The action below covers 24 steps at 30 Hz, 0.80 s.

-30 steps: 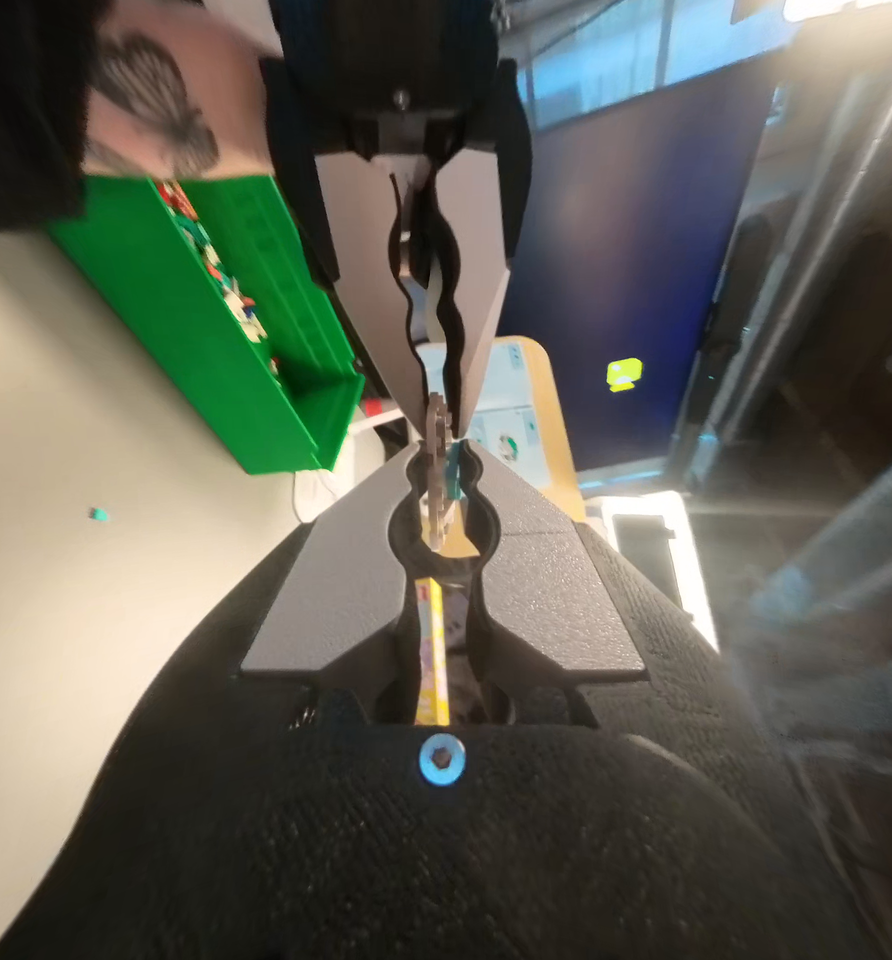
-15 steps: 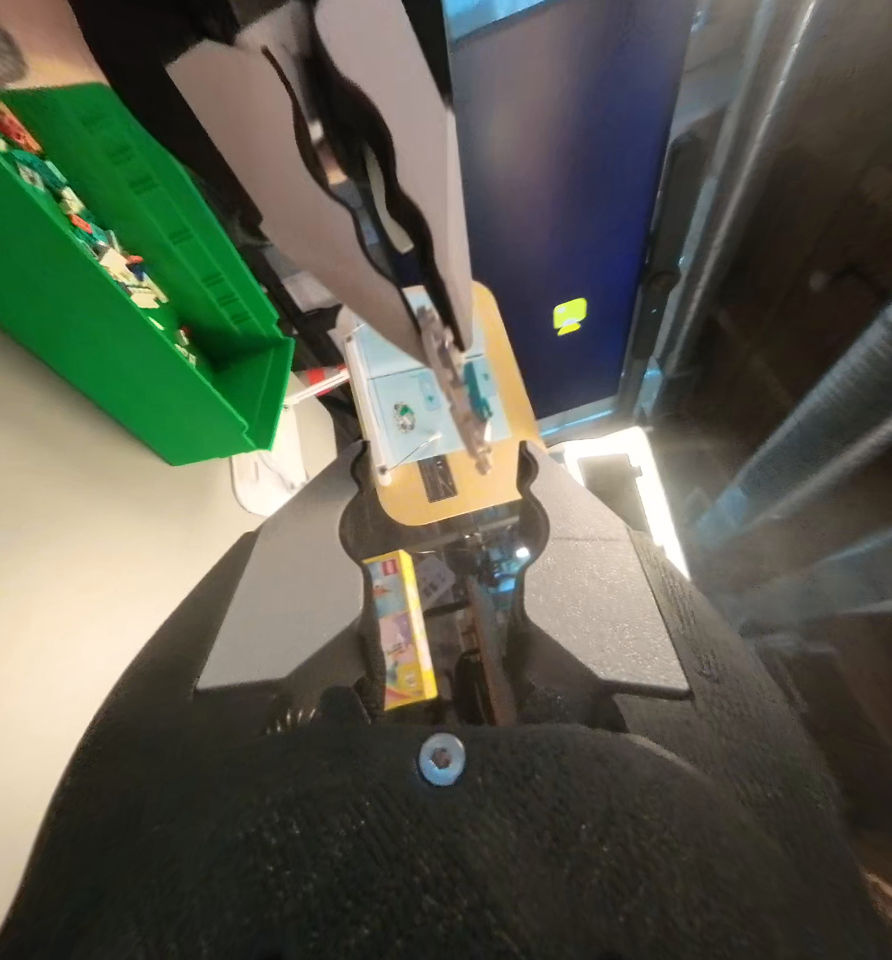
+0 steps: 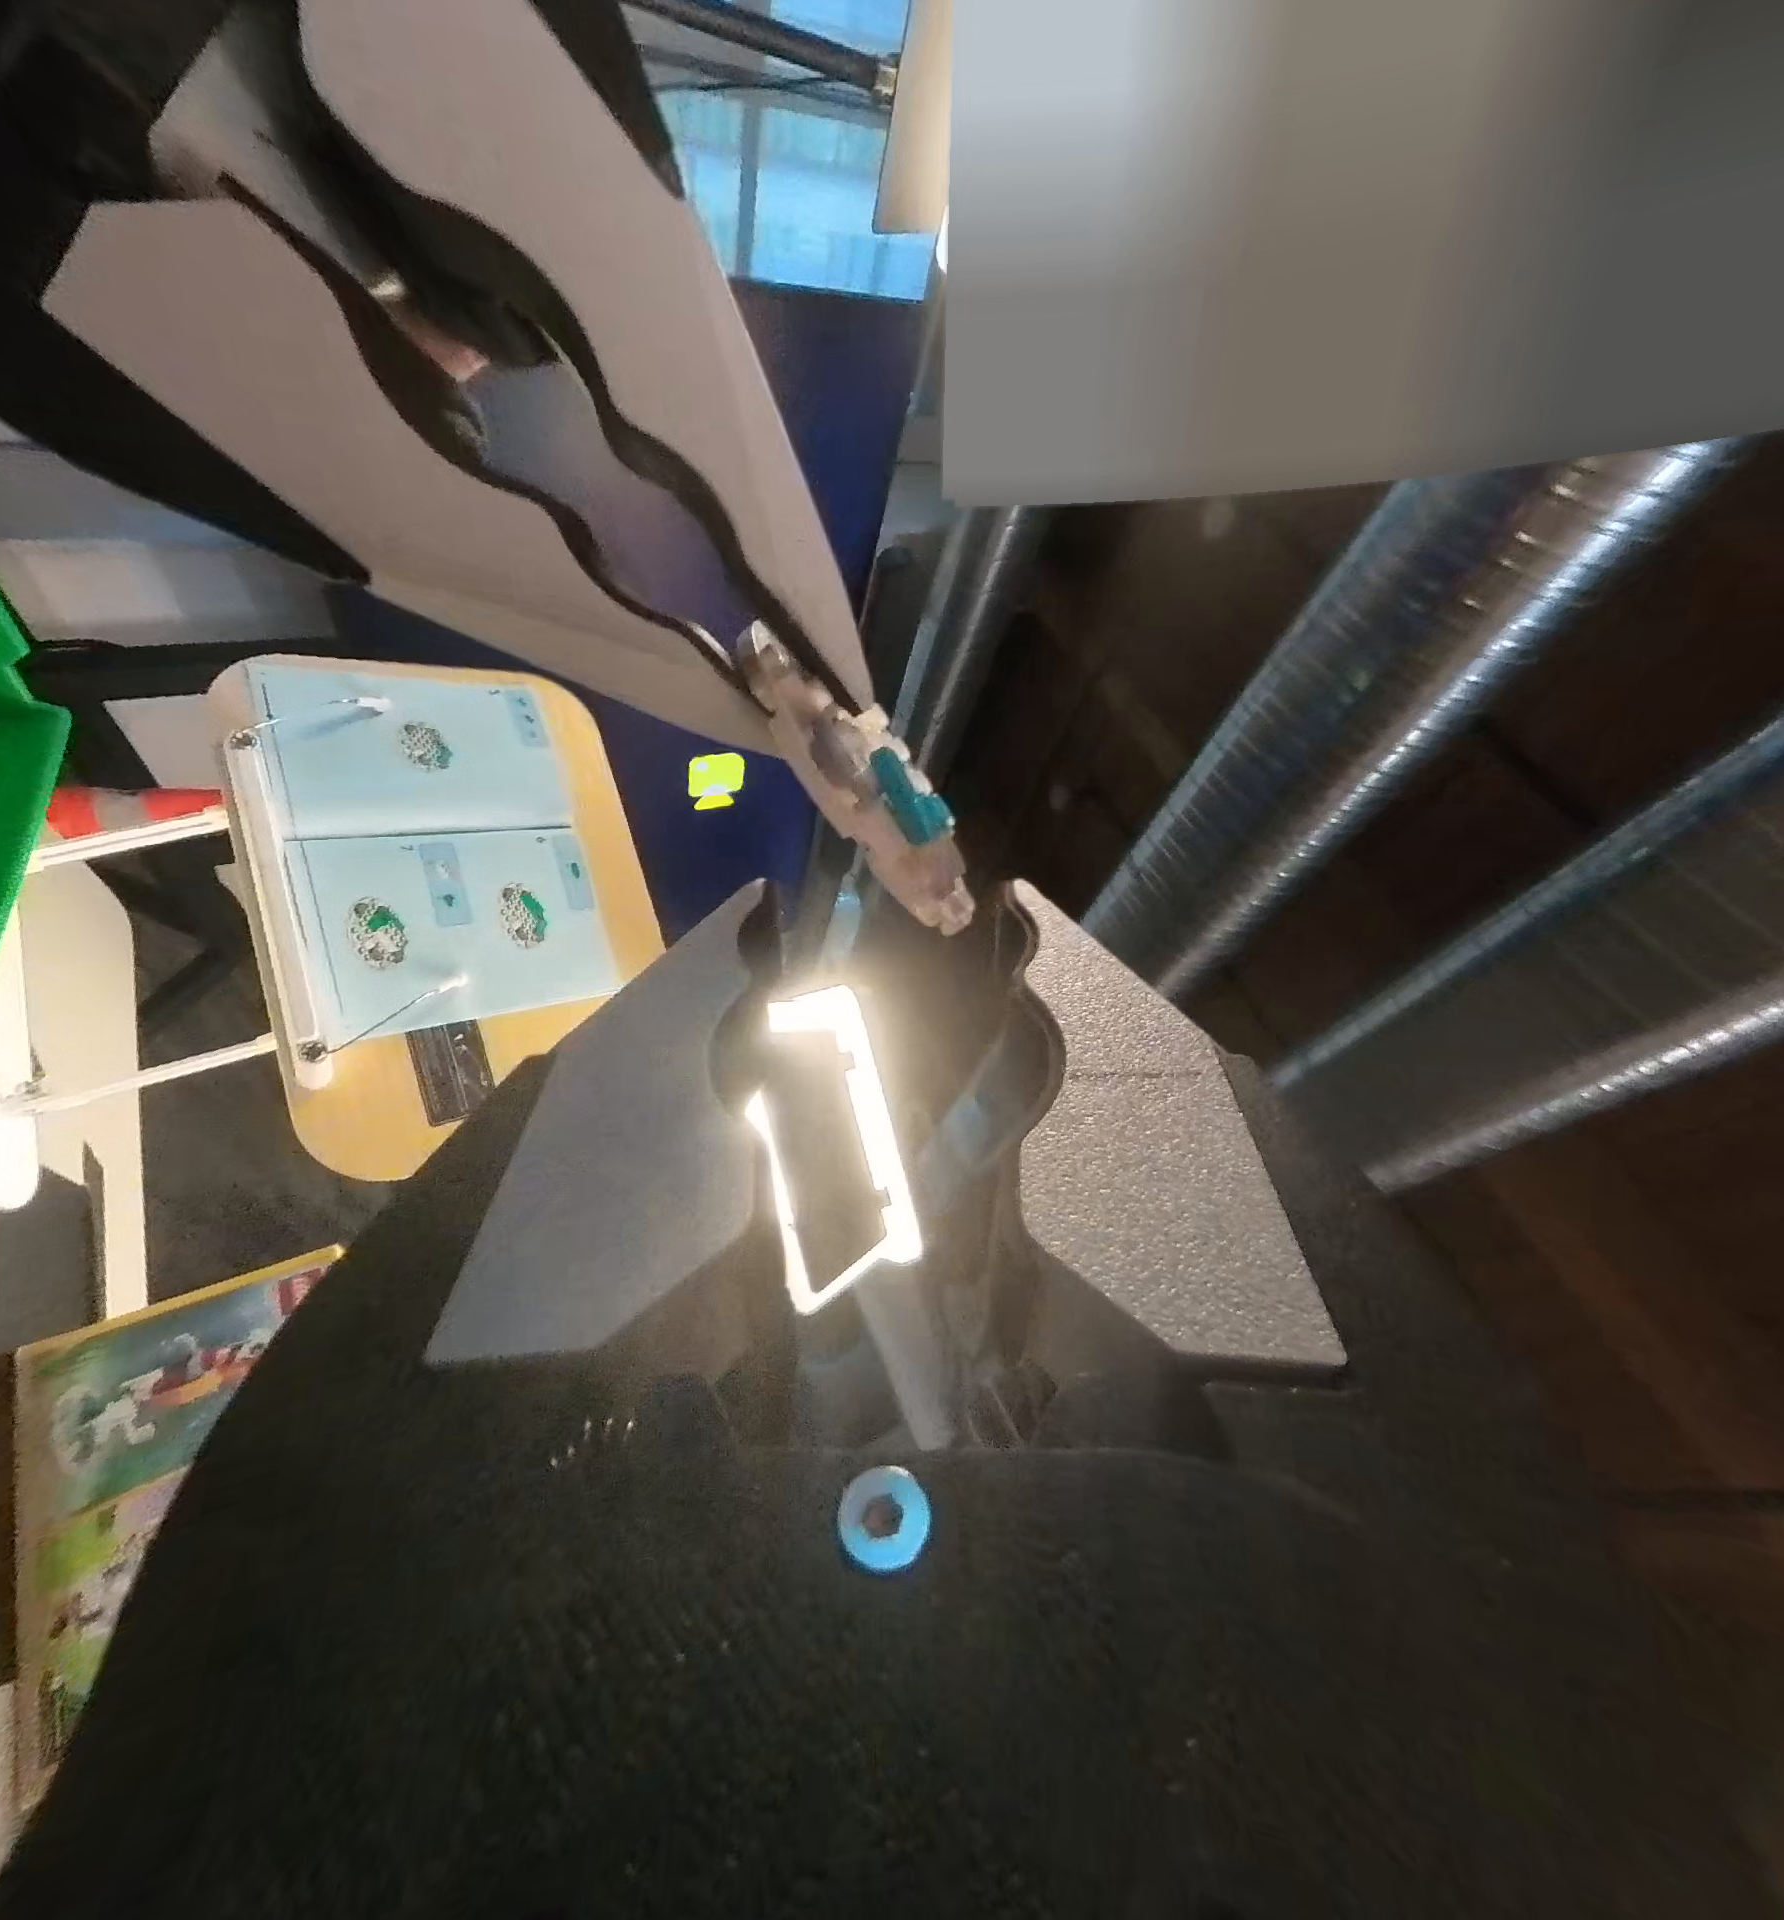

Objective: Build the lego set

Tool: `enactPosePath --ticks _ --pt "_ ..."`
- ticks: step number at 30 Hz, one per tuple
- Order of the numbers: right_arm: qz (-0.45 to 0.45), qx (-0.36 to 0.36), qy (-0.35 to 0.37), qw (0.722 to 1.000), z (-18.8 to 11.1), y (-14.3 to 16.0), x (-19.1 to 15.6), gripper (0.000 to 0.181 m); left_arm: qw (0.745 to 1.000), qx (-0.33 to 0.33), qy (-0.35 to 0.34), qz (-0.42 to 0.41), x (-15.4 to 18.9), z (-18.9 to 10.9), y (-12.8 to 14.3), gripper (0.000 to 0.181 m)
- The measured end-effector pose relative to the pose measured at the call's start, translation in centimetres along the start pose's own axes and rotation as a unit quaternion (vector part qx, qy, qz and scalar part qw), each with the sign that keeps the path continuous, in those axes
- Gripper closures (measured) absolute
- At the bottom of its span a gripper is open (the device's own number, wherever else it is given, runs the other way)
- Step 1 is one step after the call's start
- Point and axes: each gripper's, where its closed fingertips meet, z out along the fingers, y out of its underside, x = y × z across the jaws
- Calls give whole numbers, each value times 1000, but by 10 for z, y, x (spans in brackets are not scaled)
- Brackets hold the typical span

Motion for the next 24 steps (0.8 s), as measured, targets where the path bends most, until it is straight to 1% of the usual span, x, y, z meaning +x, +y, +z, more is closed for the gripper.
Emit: enactPosePath --ticks 3,4,5,6,7,8,9,10,12,15,17,20,22,24 --pt "-4 2 1 1000 -1 -1 1 141 1000 2 7 -12 1 1 -1 176" --pt "-4 2 1 1000 -1 -1 1 141 1000 2 19 -25 4 2 -1 177" --pt "-3 1 -1 1000 -2 -1 1 141 998 4 44 -54 9 3 -1 176" --pt "-1 1 -5 1000 -2 0 0 141 991 11 79 -104 15 3 -2 176" --pt "4 1 -13 1000 -2 0 -2 141 977 28 120 -174 20 3 -7 176" --pt "12 2 -29 1000 -2 1 -7 141 956 44 152 -248 20 1 -11 176" --pt "28 7 -50 998 -2 0 -12 145 937 64 164 -303 16 -1 -13 176" --pt "55 18 -70 996 -3 -3 -17 152 916 88 175 -350 12 -5 -17 176" --pt "118 49 -109 986 -6 -10 -24 155 875 114 211 -420 9 -12 -19 177" --pt "201 84 -171 961 -11 -20 -34 162 833 143 237 -479 4 -21 -20 177" --pt "245 100 -207 942 -14 -25 -41 168 817 148 253 -496 5 -24 -20 177" --pt "284 122 -214 927 -16 -28 -38 165 825 114 265 -487 14 -23 -12 177" --pt "303 132 -229 916 -19 -32 -39 156 817 113 268 -498 14 -23 -12 177" --pt "305 130 -235 914 -19 -33 -40 155 808 126 267 -510 10 -24 -16 177"
